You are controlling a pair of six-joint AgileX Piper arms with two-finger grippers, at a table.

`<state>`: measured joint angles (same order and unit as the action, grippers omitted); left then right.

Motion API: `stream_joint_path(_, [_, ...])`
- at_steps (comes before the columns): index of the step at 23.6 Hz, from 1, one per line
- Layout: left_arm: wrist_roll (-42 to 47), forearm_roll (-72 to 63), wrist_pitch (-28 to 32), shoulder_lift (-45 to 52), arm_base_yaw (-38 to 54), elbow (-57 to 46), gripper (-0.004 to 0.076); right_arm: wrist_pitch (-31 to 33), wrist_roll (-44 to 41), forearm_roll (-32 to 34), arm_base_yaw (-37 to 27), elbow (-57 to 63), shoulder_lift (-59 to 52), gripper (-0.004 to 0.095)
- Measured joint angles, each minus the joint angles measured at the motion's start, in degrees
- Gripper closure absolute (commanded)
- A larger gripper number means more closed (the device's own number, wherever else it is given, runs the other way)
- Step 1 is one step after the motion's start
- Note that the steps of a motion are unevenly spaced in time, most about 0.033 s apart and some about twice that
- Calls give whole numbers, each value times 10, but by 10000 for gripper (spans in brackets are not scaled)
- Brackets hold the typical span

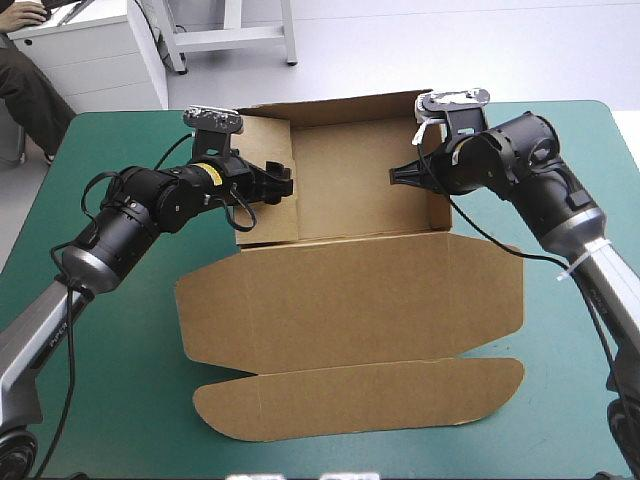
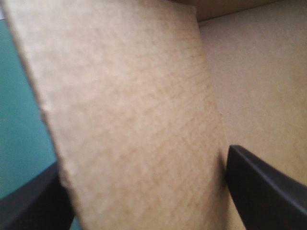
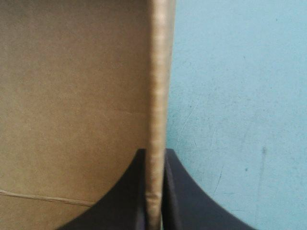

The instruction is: Fold the box

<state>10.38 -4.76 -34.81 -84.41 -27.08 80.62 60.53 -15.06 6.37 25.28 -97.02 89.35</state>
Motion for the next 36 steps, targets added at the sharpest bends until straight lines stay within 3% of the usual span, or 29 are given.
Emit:
stream_joint_path(11, [0, -20, -21, 22, 0, 41, 152, -5, -5, 10, 0, 0, 17, 909])
stream_joint_path(22, [-2, -25, -92, 115, 0, 62, 152, -39, -26, 32, -9, 0, 38, 909])
stream_joint_path(36, [-4, -25, -103, 4, 0, 63, 152, -48, -26, 19, -10, 0, 39, 909])
